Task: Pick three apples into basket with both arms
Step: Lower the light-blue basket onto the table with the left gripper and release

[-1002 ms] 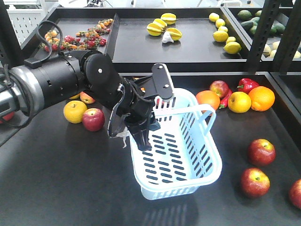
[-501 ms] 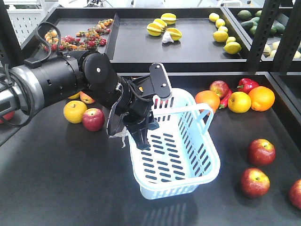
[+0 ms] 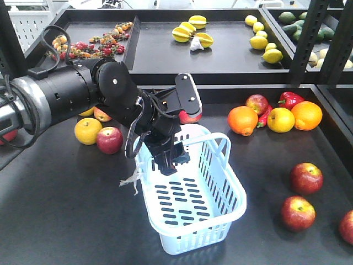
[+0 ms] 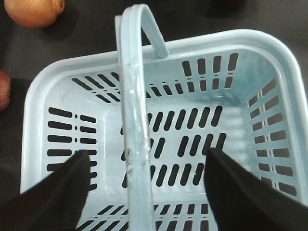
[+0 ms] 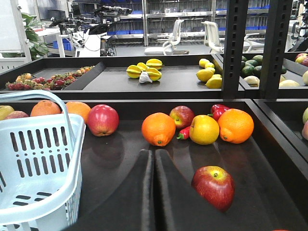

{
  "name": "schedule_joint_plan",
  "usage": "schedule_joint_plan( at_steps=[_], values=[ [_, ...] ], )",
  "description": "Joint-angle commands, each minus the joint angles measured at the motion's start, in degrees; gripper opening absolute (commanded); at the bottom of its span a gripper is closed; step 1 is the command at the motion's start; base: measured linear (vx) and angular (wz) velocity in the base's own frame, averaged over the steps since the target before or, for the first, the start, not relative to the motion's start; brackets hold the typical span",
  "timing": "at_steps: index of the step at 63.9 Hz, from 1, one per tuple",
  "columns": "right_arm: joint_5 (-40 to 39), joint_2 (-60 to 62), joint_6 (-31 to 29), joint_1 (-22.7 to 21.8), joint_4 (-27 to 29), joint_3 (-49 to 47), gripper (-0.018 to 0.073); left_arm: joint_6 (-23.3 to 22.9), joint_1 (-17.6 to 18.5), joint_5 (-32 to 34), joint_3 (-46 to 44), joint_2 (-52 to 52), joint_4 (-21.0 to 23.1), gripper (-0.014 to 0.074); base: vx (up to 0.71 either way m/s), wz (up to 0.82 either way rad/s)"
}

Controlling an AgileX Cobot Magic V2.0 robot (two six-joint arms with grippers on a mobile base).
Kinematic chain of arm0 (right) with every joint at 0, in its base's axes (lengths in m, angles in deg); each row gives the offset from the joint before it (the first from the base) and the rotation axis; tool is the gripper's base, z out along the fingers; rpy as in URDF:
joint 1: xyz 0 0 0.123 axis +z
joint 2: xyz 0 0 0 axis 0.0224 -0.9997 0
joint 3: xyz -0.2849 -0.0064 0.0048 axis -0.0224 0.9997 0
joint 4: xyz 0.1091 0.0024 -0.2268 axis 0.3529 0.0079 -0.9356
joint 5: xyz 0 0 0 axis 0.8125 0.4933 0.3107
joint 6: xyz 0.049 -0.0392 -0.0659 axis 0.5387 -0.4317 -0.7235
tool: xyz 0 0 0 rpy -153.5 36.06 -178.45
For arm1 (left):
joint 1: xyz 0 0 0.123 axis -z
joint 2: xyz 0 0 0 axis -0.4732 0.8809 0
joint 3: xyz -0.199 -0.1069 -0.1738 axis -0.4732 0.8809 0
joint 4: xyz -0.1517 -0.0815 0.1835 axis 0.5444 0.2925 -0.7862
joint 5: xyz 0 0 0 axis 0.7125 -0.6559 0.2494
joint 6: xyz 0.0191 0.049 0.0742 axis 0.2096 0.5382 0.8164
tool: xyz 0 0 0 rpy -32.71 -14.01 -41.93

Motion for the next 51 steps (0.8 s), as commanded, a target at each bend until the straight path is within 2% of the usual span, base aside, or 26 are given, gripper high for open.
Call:
schedule_joint_plan(
  at_steps=[1, 6, 13, 24, 34, 38, 46, 51],
  values=[
    [-3.8, 0.6, -0.1, -0.4, -0.4, 0.9, -0.0004, -0.3, 0.0, 0.3, -1.9, -3.7, 1.6, 0.0499, 0.0, 0.0],
    [-3.8, 0.6, -0.1, -0.4, -0.4, 0.9, -0.0004, -2.4, 0.0, -0.4, -1.9, -5.2, 1.6, 0.0455, 0.0, 0.0],
    [-3.8, 0.6, -0.1, -0.4, -0.4, 0.9, -0.0004, -6.1, 0.0, -1.4, -1.9, -8.6, 1.6, 0.0318, 0.0, 0.0],
    [-3.8, 0.6, -0.1, -0.4, -0.4, 0.9, -0.0004, -13.3, -0.1, -5.9, -1.9, -16.1, 1.5, -0.0005, 0.0, 0.0],
    [-3.8, 0.6, -0.1, -0.4, -0.4, 0.9, -0.0004, -21.7, -0.1, -13.0, -1.9, -23.8, -0.6, -0.0009, 0.0, 0.0],
    [-3.8, 0.6, -0.1, -0.4, -0.4, 0.9, -0.0004, -24.8, -0.1, -13.9, -1.2, -26.7, -1.8, -0.0008, 0.0, 0.0],
    [-3.8, 0.6, -0.1, -0.4, -0.4, 0.9, -0.0004, -27.9, -0.1, -9.5, 5.2, -34.5, -2.5, -0.0008, 0.0, 0.0],
    [-3.8, 0.6, -0.1, -0.4, -0.4, 0.9, -0.0004, -29.8, -0.1, -3.8, 13.4, -40.3, -2.4, -0.0008, 0.0, 0.0]
  ],
)
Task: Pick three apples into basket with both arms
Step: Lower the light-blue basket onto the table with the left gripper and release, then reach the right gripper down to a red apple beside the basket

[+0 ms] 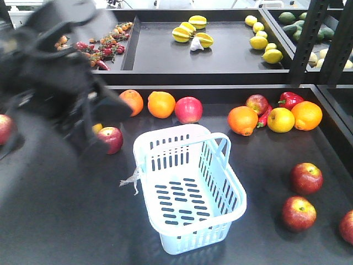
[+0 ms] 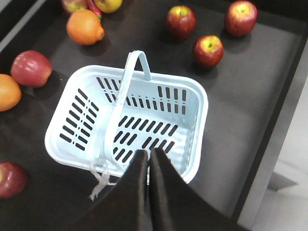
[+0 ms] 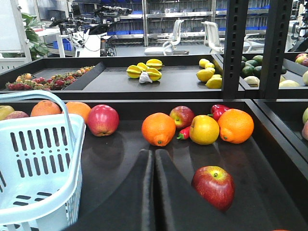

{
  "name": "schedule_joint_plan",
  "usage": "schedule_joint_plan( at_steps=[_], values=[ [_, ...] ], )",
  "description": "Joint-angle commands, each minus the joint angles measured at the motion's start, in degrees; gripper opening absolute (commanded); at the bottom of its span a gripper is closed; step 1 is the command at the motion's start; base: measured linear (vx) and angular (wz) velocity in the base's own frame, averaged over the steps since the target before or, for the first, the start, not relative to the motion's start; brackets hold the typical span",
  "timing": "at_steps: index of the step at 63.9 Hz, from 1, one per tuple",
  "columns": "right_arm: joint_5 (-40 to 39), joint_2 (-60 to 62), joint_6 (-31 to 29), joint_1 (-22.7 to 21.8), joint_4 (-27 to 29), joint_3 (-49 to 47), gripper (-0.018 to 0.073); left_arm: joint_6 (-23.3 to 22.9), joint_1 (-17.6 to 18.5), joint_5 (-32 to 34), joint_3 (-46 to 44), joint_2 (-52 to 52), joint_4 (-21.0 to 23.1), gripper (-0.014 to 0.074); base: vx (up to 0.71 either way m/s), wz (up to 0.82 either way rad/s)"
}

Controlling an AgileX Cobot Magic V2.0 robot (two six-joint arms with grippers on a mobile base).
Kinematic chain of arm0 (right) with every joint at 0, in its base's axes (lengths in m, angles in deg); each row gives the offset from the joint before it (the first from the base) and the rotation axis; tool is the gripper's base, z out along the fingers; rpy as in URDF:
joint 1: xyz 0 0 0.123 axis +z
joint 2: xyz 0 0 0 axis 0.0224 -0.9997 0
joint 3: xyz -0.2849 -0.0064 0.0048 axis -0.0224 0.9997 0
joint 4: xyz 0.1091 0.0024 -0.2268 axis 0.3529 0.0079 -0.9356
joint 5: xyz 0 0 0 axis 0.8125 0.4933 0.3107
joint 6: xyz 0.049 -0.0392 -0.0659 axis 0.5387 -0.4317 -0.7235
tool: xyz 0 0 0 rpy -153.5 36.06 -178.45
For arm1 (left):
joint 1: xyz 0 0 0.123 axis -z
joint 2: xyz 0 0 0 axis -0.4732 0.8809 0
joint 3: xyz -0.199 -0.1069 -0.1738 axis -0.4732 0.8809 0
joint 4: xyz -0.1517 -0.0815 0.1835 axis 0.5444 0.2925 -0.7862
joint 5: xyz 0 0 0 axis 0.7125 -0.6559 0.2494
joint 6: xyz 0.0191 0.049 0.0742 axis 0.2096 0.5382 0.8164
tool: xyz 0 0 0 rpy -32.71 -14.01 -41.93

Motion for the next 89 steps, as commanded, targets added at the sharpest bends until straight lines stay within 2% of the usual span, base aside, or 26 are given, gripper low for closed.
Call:
schedule_joint_plan(
  at_steps=[1, 16, 28, 39, 45, 60, 65, 71, 77, 89],
  values=[
    [-3.8, 0.6, -0.1, -0.4, -0.4, 0.9, -0.0004, -3.4, -0.1, 8.9, 6.8, -7.5, 0.9, -0.0008, 0.0, 0.0],
    [-3.8, 0.6, -0.1, -0.4, -0.4, 0.9, -0.0004, -10.5, -0.1, 29.2, 36.2, -25.4, 1.0, -0.0008, 0.0, 0.0],
    [-3.8, 0.6, -0.1, -0.4, -0.4, 0.9, -0.0004, -14.0, -0.1, 46.2, 56.7, -36.3, 1.2, -0.0008, 0.0, 0.0],
    [-3.9, 0.6, -0.1, -0.4, -0.4, 0.9, -0.0004, -18.4, -0.1, 57.2, 67.6, -43.0, 7.1, -0.0008, 0.0, 0.0],
    [-5.5, 0.6, 2.3, -0.4, 2.7, 0.8, -0.0004, -18.4, -0.1, 57.8, 69.4, -44.6, 8.6, -0.0008, 0.0, 0.0],
    [-15.6, 0.6, 16.8, -0.4, 22.9, 0.7, -0.0004, -18.4, -0.1, 57.4, 69.4, -44.9, 8.4, -0.0008, 0.0, 0.0],
    [-18.0, 0.6, 19.0, -0.3, 26.6, -0.2, -0.0004, -18.4, -0.1, 57.4, 69.4, -44.9, 8.4, -0.0008, 0.0, 0.0],
    [-16.0, 0.4, 18.8, -0.3, 25.1, -5.4, -0.0004, -18.4, -0.1, 57.4, 69.4, -44.9, 8.4, -0.0008, 0.0, 0.0],
    [-9.6, -2.2, 14.4, -0.3, 20.5, -14.0, -0.0004, -18.4, -0.1, 57.3, 69.4, -44.9, 8.4, -0.0008, 0.0, 0.0],
    [19.0, -17.4, 4.0, -0.3, 11.3, -36.9, -0.0004, -18.4, -0.1, 57.3, 69.4, -44.9, 8.4, -0.0008, 0.0, 0.0]
  ],
)
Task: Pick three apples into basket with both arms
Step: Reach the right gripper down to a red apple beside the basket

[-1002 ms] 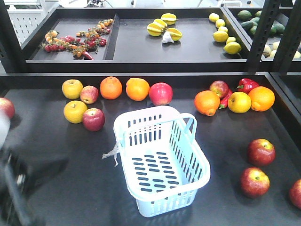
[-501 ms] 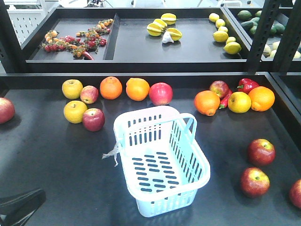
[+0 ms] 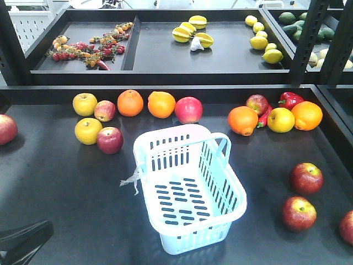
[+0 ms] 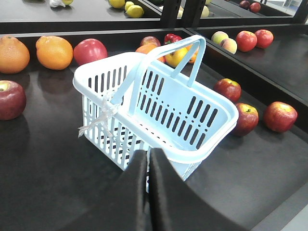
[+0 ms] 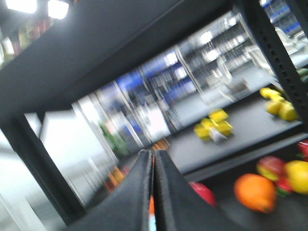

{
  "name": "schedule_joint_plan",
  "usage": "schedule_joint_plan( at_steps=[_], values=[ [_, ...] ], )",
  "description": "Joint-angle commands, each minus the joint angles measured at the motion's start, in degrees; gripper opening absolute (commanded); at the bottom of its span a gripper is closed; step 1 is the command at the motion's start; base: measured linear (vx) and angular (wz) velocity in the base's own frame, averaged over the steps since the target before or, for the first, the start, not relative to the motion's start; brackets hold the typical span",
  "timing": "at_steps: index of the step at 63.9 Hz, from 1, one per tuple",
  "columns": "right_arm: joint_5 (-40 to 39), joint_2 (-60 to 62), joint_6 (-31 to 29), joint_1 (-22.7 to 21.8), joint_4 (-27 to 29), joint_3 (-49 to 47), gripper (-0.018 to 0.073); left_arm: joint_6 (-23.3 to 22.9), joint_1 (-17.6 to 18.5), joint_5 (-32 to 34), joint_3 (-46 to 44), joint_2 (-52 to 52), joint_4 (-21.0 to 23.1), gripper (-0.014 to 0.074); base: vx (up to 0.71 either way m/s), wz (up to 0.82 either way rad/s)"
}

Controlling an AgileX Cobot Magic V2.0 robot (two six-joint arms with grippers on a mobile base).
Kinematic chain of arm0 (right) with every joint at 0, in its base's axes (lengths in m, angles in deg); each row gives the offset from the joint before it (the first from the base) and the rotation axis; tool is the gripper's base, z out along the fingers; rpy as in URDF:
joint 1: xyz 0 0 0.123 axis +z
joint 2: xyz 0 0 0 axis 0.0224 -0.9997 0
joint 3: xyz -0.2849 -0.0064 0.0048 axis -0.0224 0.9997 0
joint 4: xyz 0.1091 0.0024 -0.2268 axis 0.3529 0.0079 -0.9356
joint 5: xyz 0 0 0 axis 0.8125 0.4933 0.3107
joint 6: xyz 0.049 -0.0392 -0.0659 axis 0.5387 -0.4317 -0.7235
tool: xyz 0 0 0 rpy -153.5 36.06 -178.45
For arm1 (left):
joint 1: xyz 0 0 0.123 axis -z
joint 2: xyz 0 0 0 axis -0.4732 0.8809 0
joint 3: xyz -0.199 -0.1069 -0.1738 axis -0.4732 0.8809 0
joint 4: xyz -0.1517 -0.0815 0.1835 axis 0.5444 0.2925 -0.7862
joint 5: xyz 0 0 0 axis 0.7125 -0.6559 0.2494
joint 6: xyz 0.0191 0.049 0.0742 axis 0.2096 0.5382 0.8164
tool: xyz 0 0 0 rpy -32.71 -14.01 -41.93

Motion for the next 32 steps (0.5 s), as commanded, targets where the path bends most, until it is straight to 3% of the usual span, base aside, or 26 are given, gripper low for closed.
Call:
schedule_joint_plan(
  at_steps=[1, 8, 19, 24, 32],
  values=[
    [11.7, -9.1, -6.5, -0.3, -5.2, -11.4, -0.0004, -0.5, -0.1, 3.9, -1.4, 0.1, 0.8, -0.0008, 0.0, 0.0],
    [17.2, -18.1, -13.1, -0.3, -10.0, -20.5, -0.0003, -0.5, -0.1, 3.9, -1.4, 0.1, 0.8, -0.0008, 0.0, 0.0],
    [18.9, -28.2, -12.9, -0.4, -14.8, -25.2, 0.0054, -0.5, -0.1, 3.8, -1.4, 0.1, 0.8, -0.0008, 0.0, 0.0],
    [21.5, -33.1, -12.9, -0.4, -16.0, -25.4, 0.0162, -0.5, -0.1, 3.8, -1.4, 0.1, 0.8, -0.0008, 0.0, 0.0],
    [21.2, -40.8, -12.9, -0.4, -18.5, -25.4, 0.0478, -0.5, -0.1, 3.4, -1.4, 0.1, 0.8, -0.0008, 0.0, 0.0]
  ],
)
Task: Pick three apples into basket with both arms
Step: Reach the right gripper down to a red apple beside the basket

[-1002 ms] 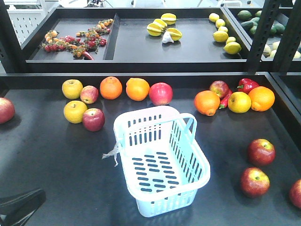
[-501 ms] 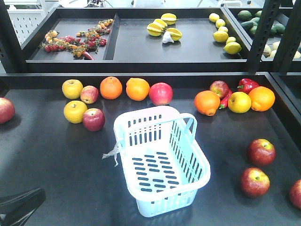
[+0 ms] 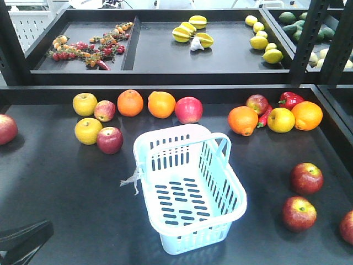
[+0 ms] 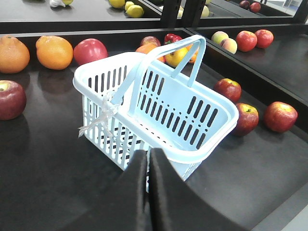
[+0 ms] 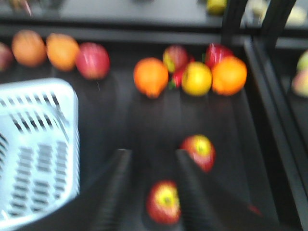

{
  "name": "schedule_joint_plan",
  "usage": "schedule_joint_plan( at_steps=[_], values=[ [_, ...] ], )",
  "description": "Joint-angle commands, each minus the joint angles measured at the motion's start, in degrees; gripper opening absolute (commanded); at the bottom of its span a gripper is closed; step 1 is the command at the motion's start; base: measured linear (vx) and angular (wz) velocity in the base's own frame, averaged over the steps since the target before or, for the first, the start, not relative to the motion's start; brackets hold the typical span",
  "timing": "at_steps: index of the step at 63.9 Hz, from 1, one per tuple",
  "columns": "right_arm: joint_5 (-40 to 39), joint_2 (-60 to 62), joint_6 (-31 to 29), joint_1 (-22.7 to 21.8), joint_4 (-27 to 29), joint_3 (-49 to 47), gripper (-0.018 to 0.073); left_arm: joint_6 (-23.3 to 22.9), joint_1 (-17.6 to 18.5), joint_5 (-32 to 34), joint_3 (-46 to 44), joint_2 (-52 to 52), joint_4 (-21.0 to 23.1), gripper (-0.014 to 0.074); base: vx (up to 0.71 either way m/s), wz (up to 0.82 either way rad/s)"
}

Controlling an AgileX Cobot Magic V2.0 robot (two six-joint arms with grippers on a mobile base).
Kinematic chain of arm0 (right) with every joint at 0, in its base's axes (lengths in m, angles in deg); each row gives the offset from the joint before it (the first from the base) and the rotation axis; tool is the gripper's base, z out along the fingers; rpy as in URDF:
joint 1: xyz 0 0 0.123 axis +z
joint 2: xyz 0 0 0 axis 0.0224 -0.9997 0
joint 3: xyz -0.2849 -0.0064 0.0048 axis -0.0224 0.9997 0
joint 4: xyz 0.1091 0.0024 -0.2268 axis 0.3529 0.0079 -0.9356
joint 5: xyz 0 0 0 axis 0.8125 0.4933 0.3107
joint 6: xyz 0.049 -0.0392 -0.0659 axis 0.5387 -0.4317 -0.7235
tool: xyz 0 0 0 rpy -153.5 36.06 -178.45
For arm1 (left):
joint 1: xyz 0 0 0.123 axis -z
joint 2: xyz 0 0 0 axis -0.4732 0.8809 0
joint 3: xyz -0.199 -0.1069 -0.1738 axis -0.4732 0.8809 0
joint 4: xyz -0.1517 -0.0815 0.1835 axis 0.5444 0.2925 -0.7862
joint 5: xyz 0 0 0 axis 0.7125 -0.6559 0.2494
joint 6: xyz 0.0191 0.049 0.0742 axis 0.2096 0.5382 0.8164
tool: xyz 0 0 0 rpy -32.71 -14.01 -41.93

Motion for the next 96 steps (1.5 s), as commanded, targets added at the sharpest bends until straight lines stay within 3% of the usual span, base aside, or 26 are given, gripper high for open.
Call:
schedule_joint_plan(
  at_steps=[1, 5, 9, 18, 36, 45, 61, 71, 96],
  values=[
    [-4.1, -4.9, -0.7, -0.4, -3.8, -1.9, 0.051, -0.5, -0.1, 3.3, -1.4, 0.1, 0.8, -0.0008, 0.0, 0.0],
    [-5.1, -7.8, 0.0, -0.4, -6.2, -1.8, 0.065, -0.5, -0.1, 3.0, -1.4, 0.1, 0.8, -0.0008, 0.0, 0.0],
    [-4.7, -9.8, 0.3, -0.4, -6.0, -1.6, 0.073, -0.5, -0.1, 2.5, -1.4, 0.1, 0.8, -0.0008, 0.0, 0.0],
    [-3.3, -14.9, 0.7, -0.4, -6.1, -2.7, 0.0719, -0.5, -0.1, 2.1, -1.4, 0.1, 0.8, -0.0008, 0.0, 0.0],
    [12.1, -34.2, 2.7, -0.4, -6.0, -16.3, 0.0693, -0.5, -0.1, 2.1, -1.4, 0.1, 0.8, -0.0008, 0.0, 0.0],
    [14.6, -43.7, 3.0, -0.4, -5.4, -21.0, 0.0687, -0.5, -0.1, 2.1, -1.4, 0.1, 0.8, -0.0008, 0.0, 0.0],
    [15.5, -55.3, 3.3, -3.5, -1.9, -23.3, 0.068, -0.5, -0.1, 2.1, -1.4, 0.1, 0.8, -0.0008, 0.0, 0.0],
    [14.7, -59.4, -3.4, -6.2, 5.6, -23.3, 0.0669, -0.5, -0.1, 2.1, -1.4, 0.1, 0.8, -0.0008, 0.0, 0.0],
    [12.4, -66.5, -1.7, -6.2, 4.6, -23.3, 0.0656, -0.4, -0.1, 2.2, -1.4, 0.1, 0.8, -0.0008, 0.0, 0.0]
  ],
)
